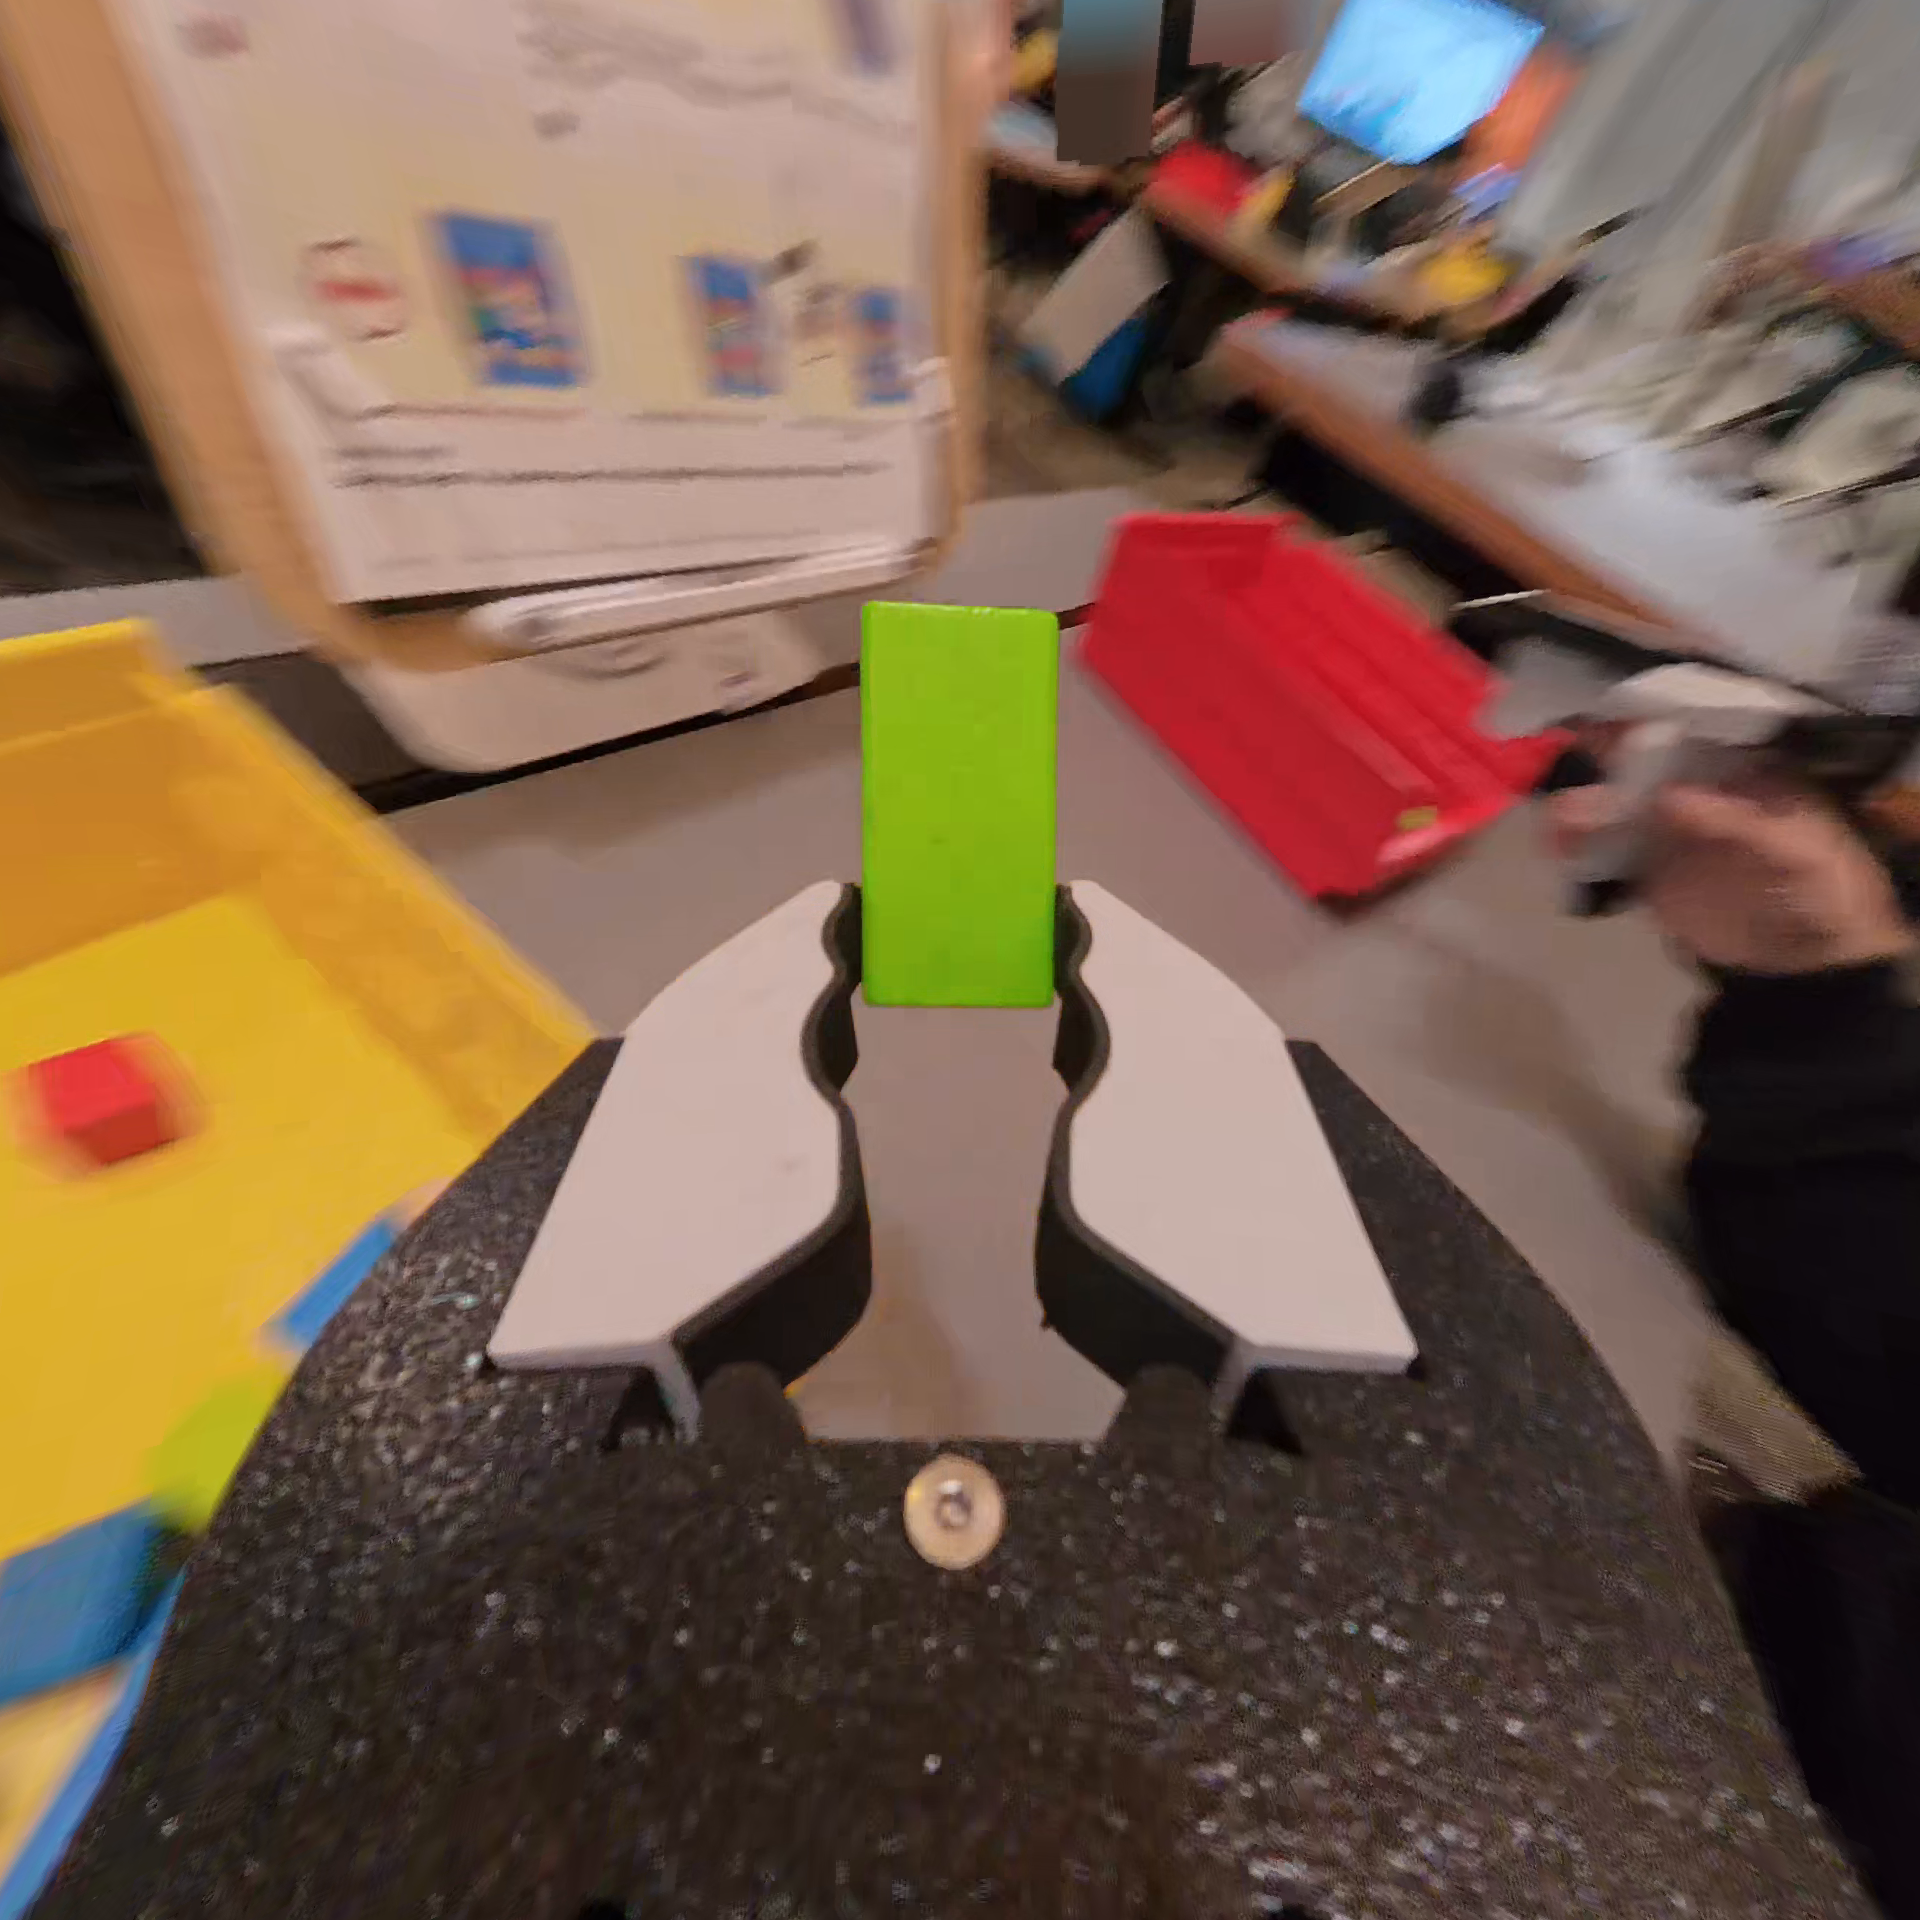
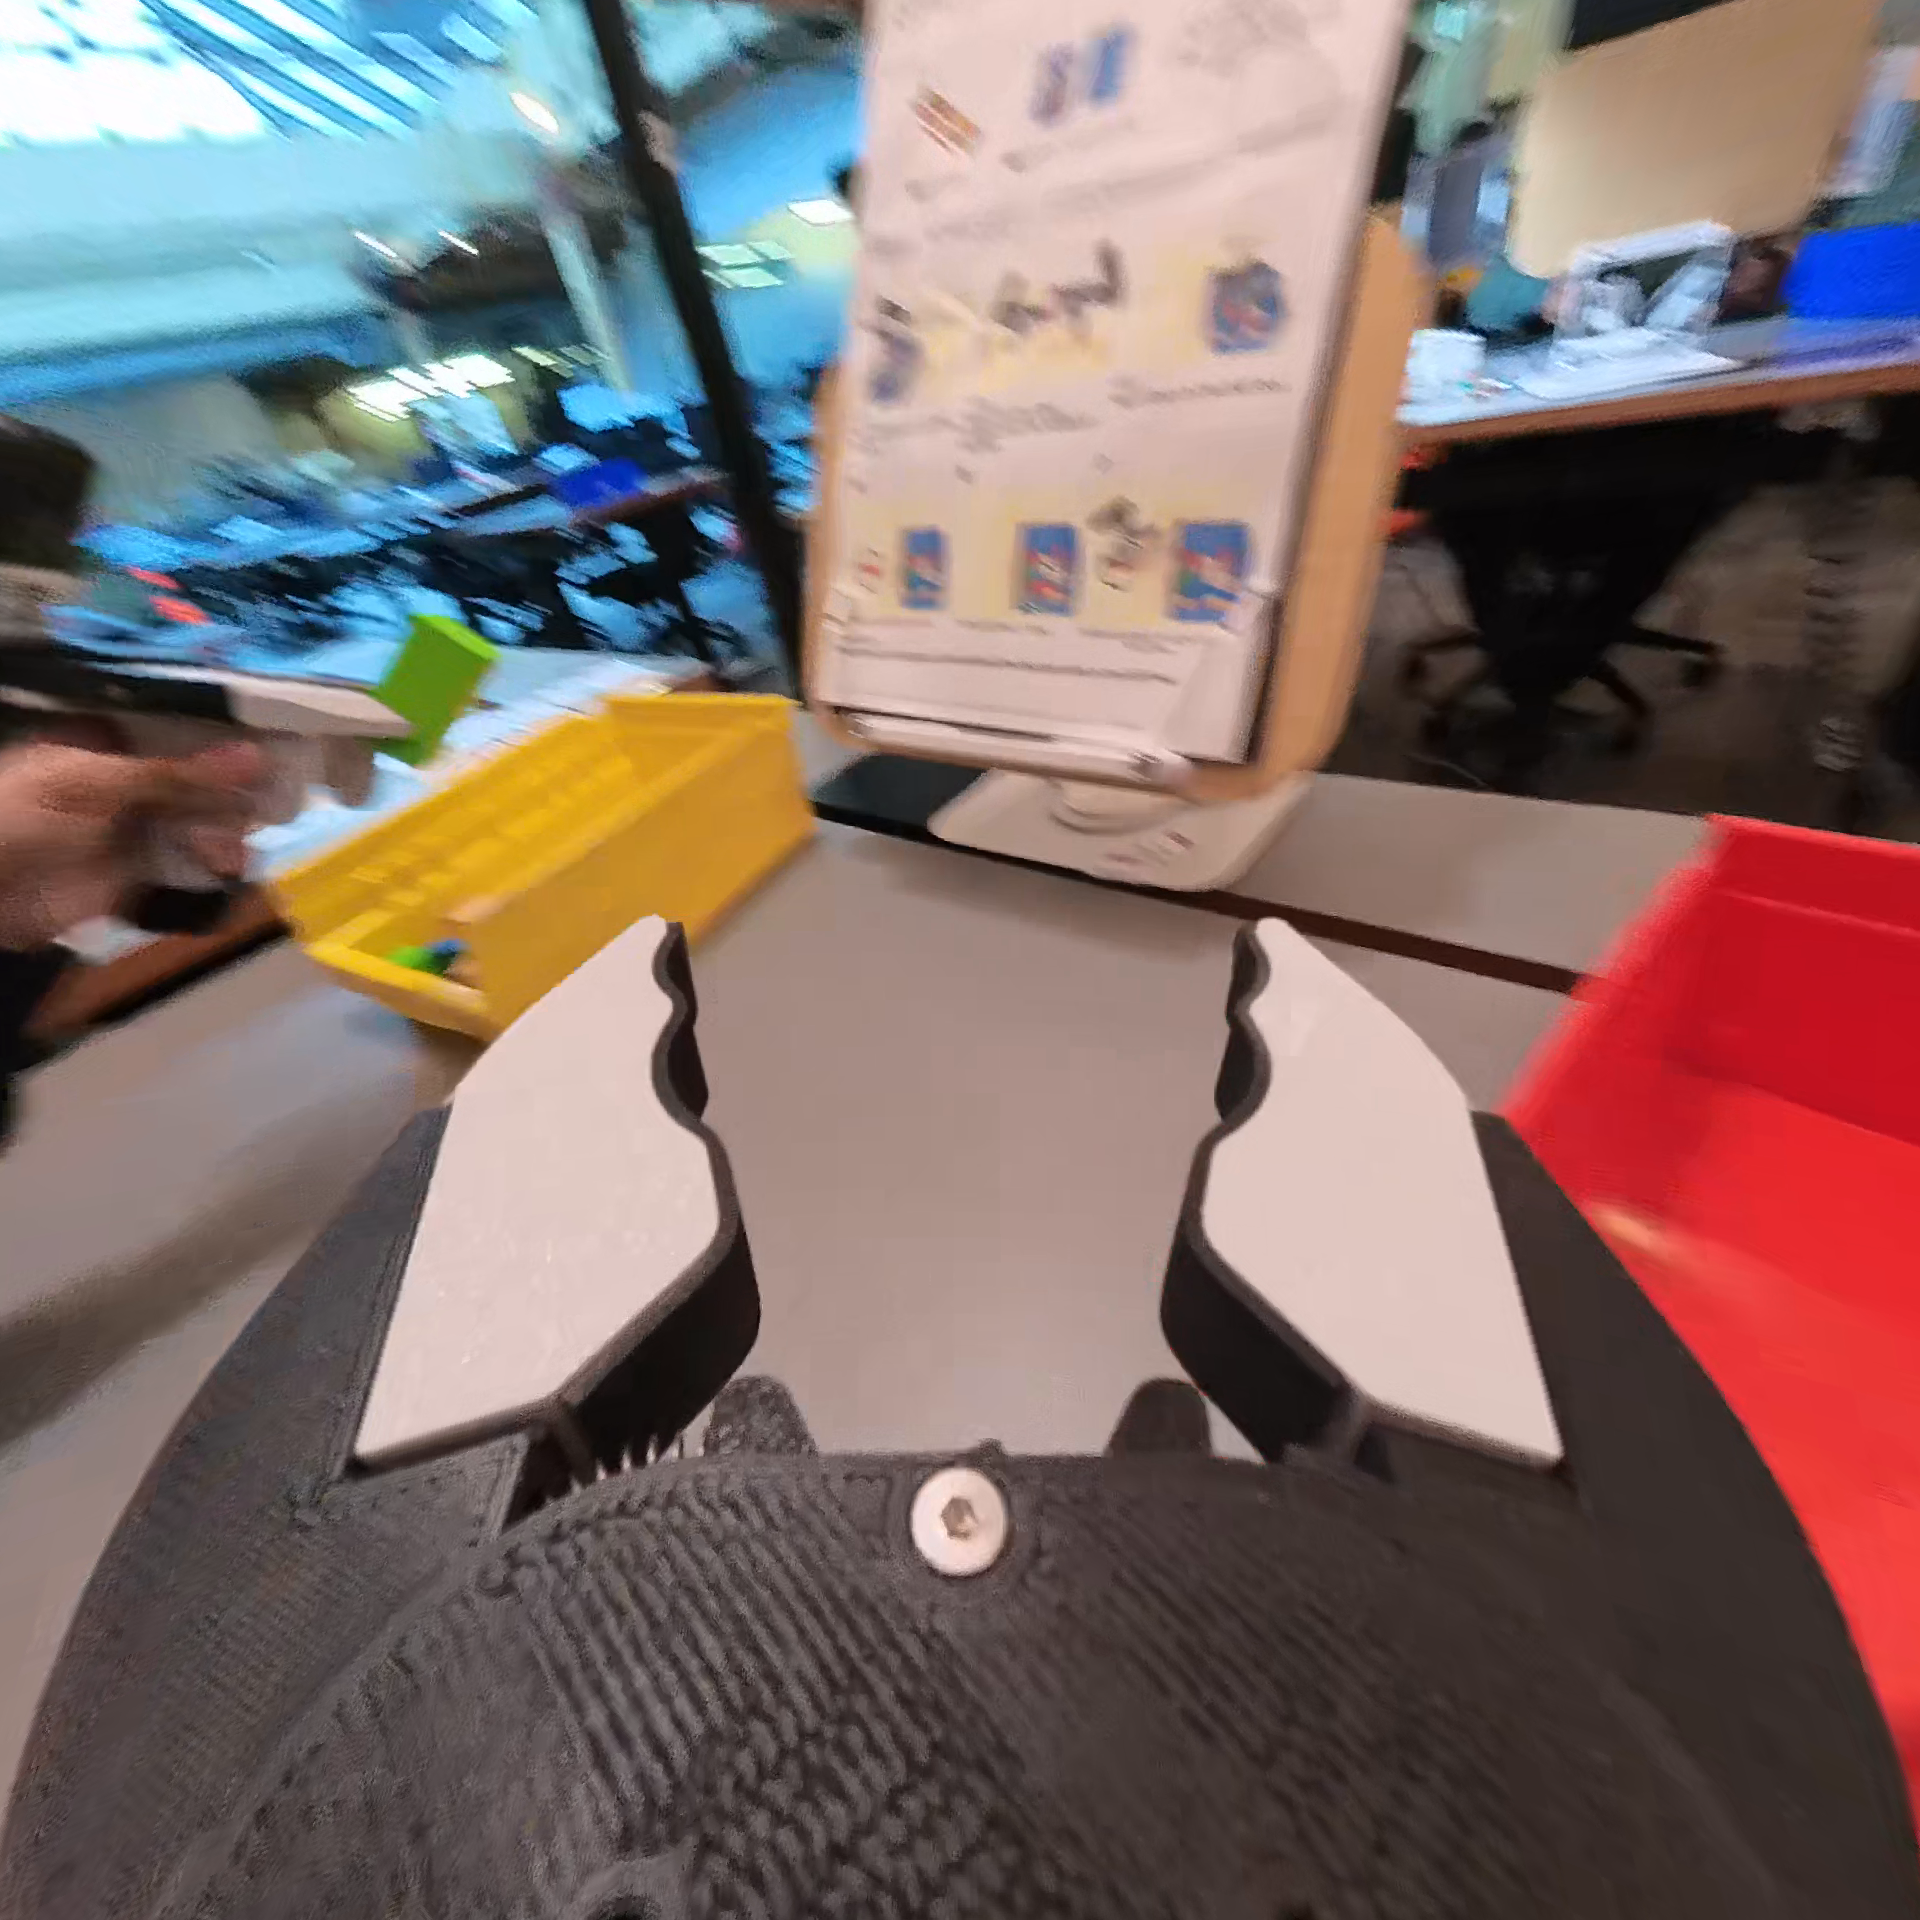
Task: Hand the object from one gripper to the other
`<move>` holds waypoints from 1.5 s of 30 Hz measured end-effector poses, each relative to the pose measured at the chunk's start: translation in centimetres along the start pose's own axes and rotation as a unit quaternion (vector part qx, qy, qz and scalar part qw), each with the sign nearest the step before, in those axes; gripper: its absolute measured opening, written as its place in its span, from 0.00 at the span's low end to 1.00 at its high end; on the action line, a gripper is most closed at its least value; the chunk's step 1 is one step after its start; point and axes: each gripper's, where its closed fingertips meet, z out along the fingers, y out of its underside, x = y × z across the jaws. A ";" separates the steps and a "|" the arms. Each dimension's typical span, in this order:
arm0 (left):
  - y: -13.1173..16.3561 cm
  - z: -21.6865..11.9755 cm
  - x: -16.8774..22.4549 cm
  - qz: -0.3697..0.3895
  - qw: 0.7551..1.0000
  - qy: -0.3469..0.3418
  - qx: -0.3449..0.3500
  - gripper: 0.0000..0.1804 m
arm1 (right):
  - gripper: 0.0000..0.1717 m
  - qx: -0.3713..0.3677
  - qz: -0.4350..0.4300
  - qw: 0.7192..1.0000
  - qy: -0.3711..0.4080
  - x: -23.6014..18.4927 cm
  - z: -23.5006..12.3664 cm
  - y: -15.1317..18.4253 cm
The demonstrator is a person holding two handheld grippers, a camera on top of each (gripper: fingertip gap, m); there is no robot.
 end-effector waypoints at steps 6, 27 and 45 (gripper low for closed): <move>0.5 0.5 12.3 -0.007 0.965 0.240 0.108 0.19 | 0.56 0.033 0.040 0.976 -0.213 -9.6 1.7 -0.4; 5.5 6.2 22.0 0.031 0.944 0.313 0.100 0.19 | 0.21 0.000 0.031 0.921 -0.389 -17.5 1.1 1.5; 9.2 7.5 16.2 0.022 0.987 0.149 0.053 0.29 | 0.21 -0.278 -0.095 0.927 0.231 15.3 -9.1 8.4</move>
